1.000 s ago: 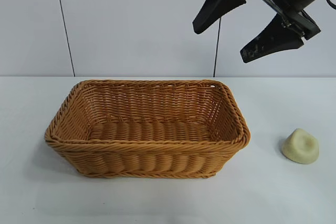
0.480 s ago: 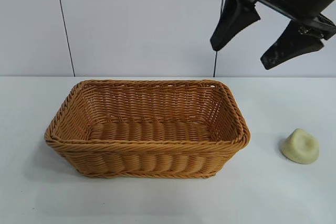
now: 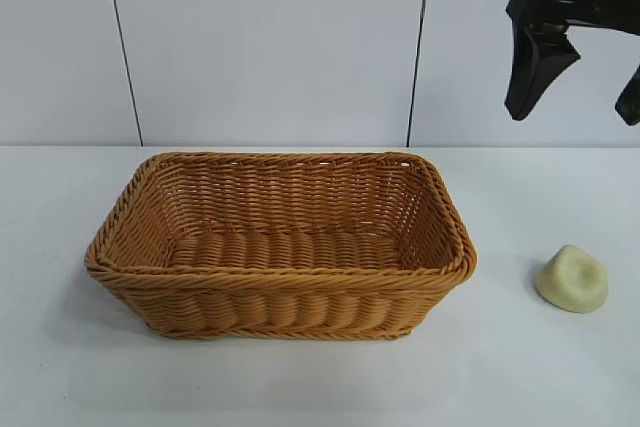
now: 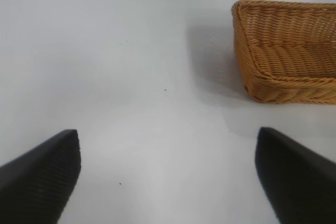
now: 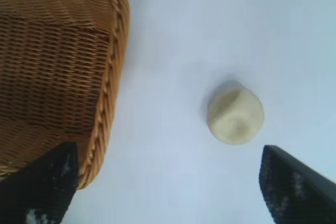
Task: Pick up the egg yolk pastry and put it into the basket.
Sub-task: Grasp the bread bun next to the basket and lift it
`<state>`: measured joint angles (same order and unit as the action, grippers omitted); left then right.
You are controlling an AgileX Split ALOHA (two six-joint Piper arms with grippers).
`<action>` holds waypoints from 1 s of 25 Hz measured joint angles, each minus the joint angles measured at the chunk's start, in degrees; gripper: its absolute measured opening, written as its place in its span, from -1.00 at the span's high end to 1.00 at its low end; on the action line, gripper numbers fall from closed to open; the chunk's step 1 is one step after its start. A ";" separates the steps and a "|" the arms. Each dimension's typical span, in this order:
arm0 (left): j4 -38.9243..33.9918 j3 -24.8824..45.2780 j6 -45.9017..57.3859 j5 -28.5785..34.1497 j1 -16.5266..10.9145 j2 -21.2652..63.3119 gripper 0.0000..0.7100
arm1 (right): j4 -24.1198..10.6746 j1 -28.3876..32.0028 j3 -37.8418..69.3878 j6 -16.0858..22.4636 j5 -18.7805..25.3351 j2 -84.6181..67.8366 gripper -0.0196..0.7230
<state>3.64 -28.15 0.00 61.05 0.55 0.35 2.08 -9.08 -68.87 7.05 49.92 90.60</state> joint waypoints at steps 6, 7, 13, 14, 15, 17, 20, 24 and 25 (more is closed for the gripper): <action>0.07 0.00 0.00 0.00 0.00 0.00 -0.96 | -0.19 2.86 -0.07 -0.13 -0.77 5.45 -0.78; 0.07 0.00 0.00 0.00 0.00 0.00 -0.96 | -0.19 2.91 -0.07 -0.18 -0.99 6.59 -0.78; 0.07 0.00 0.00 0.00 0.00 0.00 -0.96 | -1.40 2.90 -0.11 -0.18 -4.52 14.18 -0.78; 0.07 0.00 0.00 0.00 0.00 0.00 -0.96 | -2.08 2.90 -0.11 -0.18 -4.83 15.64 -0.78; 0.07 0.00 0.00 0.00 0.00 0.00 -0.96 | -2.08 2.90 -0.11 -0.18 -4.93 17.08 -0.78; 0.07 0.10 0.00 0.00 0.00 0.00 -0.96 | -2.71 2.90 -0.11 -0.18 -5.35 19.83 -0.78; 0.07 0.18 0.00 0.00 0.00 0.00 -0.96 | -2.89 2.90 -0.11 -0.18 -6.01 22.82 -0.78; 0.07 0.18 0.00 0.00 0.00 0.00 -0.96 | -3.01 2.90 -0.11 -0.18 -7.21 25.36 -0.78; 0.07 0.18 0.00 0.00 0.00 0.00 -0.96 | -3.01 2.90 -0.11 -0.13 -7.39 25.81 -0.78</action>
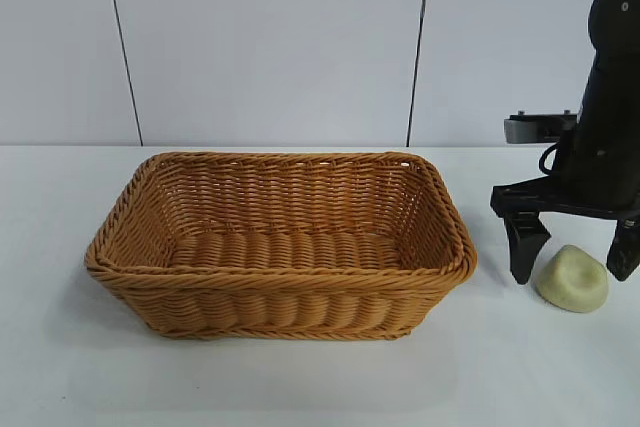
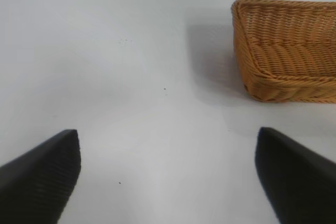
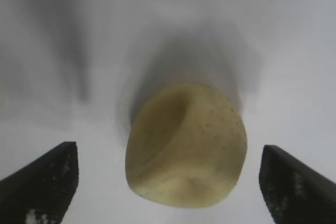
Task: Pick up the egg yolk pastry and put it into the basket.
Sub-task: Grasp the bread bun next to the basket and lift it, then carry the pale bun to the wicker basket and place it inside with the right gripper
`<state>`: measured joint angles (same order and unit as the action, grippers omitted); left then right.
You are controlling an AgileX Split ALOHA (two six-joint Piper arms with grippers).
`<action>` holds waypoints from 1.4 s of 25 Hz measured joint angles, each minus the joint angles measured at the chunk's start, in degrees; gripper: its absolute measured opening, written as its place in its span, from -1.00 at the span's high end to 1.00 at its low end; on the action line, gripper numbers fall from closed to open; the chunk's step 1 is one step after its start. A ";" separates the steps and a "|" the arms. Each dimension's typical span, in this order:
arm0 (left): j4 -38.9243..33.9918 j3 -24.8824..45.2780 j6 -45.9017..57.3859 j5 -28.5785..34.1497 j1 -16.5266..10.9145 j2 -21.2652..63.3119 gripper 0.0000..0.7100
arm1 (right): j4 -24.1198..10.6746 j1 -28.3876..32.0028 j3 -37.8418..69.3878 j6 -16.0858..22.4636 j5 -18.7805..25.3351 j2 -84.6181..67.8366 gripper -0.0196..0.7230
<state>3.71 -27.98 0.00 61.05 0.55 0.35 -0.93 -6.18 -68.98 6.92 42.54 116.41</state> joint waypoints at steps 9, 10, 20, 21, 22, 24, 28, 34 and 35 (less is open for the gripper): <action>0.00 0.00 0.00 0.00 0.00 0.00 -0.96 | -0.40 0.00 0.00 0.10 1.15 0.53 0.42; 0.00 0.00 0.00 0.00 0.00 0.00 -0.96 | -0.40 0.00 0.00 0.10 1.21 0.38 0.50; 0.00 0.00 0.00 0.00 0.00 0.00 -0.96 | -0.57 0.00 -8.35 -0.03 12.41 -8.04 0.63; 0.00 0.00 0.00 0.00 0.00 0.00 -0.96 | -0.63 0.00 -10.33 -0.03 14.30 -8.83 0.63; 0.00 0.00 0.00 0.00 0.00 0.00 -0.96 | -0.63 0.00 -11.69 -0.08 15.66 -9.20 0.63; 0.00 0.00 0.00 0.00 0.00 0.00 -0.96 | -0.63 0.00 -14.35 -0.20 18.01 -9.61 0.63; 0.00 0.00 0.00 0.00 0.00 0.00 -0.96 | 0.93 -0.90 -19.50 -0.83 20.59 -9.67 0.63; 0.00 0.00 0.00 0.00 0.00 0.00 -0.96 | 1.70 -8.96 -24.78 -1.37 20.89 -9.67 0.63; 0.00 0.00 0.00 0.00 0.00 0.00 -0.96 | 1.92 -10.46 -25.22 -1.37 20.89 -9.67 0.63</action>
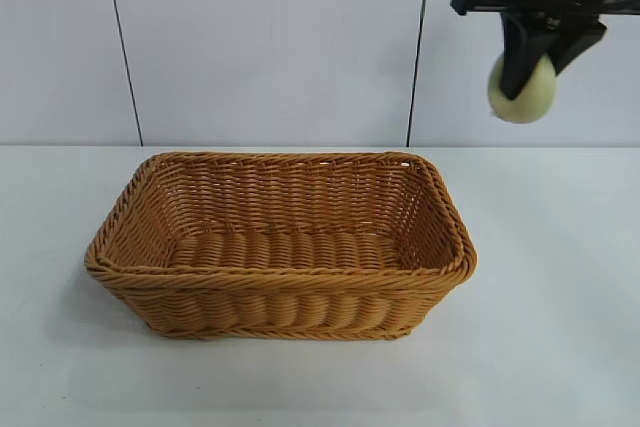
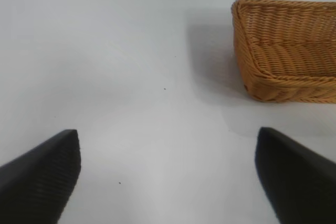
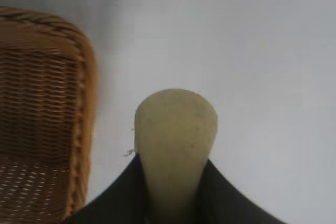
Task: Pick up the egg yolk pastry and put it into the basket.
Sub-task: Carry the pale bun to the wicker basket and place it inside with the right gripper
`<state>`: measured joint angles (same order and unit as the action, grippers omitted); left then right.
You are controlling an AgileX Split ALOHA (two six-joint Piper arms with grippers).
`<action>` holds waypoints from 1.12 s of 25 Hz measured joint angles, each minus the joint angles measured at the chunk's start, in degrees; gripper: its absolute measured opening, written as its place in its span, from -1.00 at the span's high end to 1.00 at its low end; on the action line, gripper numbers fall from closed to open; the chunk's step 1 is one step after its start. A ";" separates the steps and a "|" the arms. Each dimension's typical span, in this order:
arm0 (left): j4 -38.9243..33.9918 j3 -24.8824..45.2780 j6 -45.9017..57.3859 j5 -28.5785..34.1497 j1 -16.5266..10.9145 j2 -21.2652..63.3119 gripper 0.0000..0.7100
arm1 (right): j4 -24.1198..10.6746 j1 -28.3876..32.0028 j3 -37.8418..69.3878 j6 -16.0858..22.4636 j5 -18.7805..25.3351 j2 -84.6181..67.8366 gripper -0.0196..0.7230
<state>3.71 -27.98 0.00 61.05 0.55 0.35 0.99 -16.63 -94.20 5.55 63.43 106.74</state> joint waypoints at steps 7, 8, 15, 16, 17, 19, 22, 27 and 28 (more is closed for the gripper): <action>0.01 0.00 0.00 0.00 0.00 0.00 -0.96 | 0.51 -12.11 -0.10 1.29 -0.60 -0.06 0.63; 0.01 0.00 0.00 0.00 0.00 0.00 -0.96 | 0.51 -13.68 -0.10 1.34 -0.86 -0.06 0.63; 0.01 0.00 0.00 0.00 0.00 0.00 -0.96 | 0.70 -20.51 -0.10 3.28 -5.93 3.40 0.63; 0.01 0.00 0.00 0.00 0.00 0.00 -0.96 | 0.70 -20.90 -0.10 3.53 -6.80 4.45 0.63; 0.01 0.00 0.00 0.00 0.00 0.00 -0.96 | 0.70 -21.25 -0.10 3.72 -7.38 5.86 0.63; 0.01 0.00 0.00 0.00 0.00 0.00 -0.96 | 0.70 -21.74 -0.10 3.85 -9.00 8.65 0.63; 0.01 0.00 0.00 0.00 0.00 0.00 -0.96 | 0.71 -21.87 -0.10 4.43 -12.19 13.22 0.63; 0.01 0.00 0.00 0.00 0.00 0.00 -0.96 | 0.60 -21.87 -0.10 4.56 -14.09 18.67 0.63; 0.01 0.00 0.00 0.00 0.00 0.00 -0.96 | 0.60 -21.87 -0.10 4.62 -14.09 19.25 0.63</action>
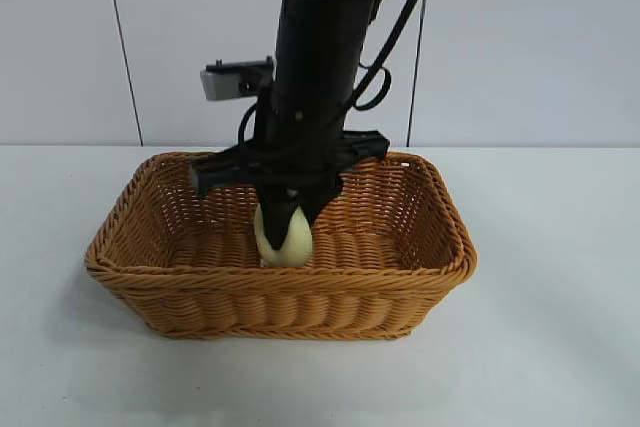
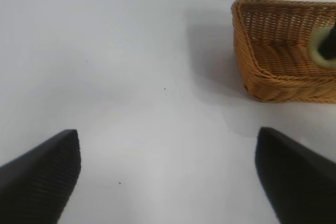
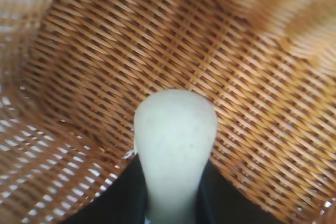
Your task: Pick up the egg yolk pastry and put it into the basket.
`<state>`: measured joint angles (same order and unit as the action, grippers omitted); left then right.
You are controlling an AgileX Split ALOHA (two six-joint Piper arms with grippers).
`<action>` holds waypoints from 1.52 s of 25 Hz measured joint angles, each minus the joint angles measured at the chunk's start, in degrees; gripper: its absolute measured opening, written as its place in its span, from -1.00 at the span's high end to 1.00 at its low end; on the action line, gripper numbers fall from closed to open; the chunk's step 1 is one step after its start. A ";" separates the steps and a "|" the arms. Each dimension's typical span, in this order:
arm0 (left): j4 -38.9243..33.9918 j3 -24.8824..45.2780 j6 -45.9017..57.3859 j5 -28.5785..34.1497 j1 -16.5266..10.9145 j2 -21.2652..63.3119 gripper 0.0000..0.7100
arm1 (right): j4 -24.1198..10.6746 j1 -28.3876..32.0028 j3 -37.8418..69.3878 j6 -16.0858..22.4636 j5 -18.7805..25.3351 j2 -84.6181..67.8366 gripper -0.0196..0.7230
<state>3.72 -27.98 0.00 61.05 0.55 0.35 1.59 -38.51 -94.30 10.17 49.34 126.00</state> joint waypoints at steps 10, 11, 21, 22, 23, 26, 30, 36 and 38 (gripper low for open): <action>0.00 0.00 0.00 0.00 0.00 0.00 -0.96 | -0.43 0.00 -1.39 0.10 1.63 0.63 -0.62; 0.00 0.00 0.00 0.00 0.00 0.00 -0.96 | -0.63 0.00 -2.43 0.10 2.93 0.63 -0.68; 0.00 0.00 0.00 0.00 0.00 0.00 -0.96 | -8.51 0.94 -20.18 -0.32 19.15 -1.70 -0.76; 0.00 0.00 0.00 0.00 0.00 0.00 -0.96 | -8.21 1.62 -21.62 -0.42 19.56 -1.72 -0.76; 0.00 0.00 0.00 0.00 0.00 0.00 -0.96 | -7.66 2.47 -22.42 -0.54 19.62 -1.72 -0.76; 0.00 0.00 0.00 0.00 0.00 0.00 -0.96 | -6.68 5.50 -22.93 -0.59 19.76 -1.72 -0.76; 0.00 0.00 0.00 0.00 0.00 0.00 -0.96 | -6.33 10.92 -22.93 -1.53 19.83 -1.72 -0.76; 0.00 0.00 0.00 0.00 0.00 0.00 -0.96 | -6.31 22.16 -22.93 -2.03 19.83 -1.72 -0.76; 0.00 0.00 0.00 0.00 0.00 0.00 -0.96 | -6.31 26.58 -22.93 -2.03 19.83 -1.72 -0.76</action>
<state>3.72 -27.98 0.00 61.05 0.55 0.35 -4.72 -11.93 -117.23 8.14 69.17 124.27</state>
